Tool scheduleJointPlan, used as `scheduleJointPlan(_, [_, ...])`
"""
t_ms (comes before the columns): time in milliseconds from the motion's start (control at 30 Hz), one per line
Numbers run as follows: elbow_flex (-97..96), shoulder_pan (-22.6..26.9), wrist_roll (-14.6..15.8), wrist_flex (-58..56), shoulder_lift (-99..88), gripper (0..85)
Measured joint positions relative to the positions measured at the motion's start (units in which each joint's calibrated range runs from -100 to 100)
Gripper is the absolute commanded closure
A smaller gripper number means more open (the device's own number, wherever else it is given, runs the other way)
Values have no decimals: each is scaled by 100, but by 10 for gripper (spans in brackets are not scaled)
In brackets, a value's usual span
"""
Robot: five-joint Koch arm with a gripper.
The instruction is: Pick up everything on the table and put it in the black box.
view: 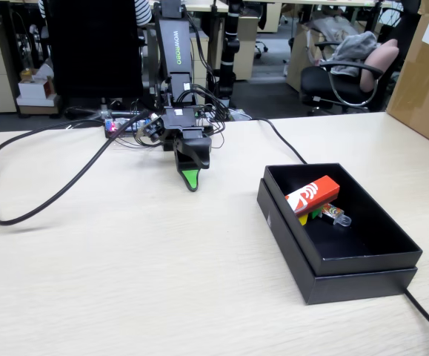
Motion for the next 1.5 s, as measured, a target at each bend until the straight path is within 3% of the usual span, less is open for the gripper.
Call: scheduleJointPlan(1500, [-320,-29,0,271,-51,363])
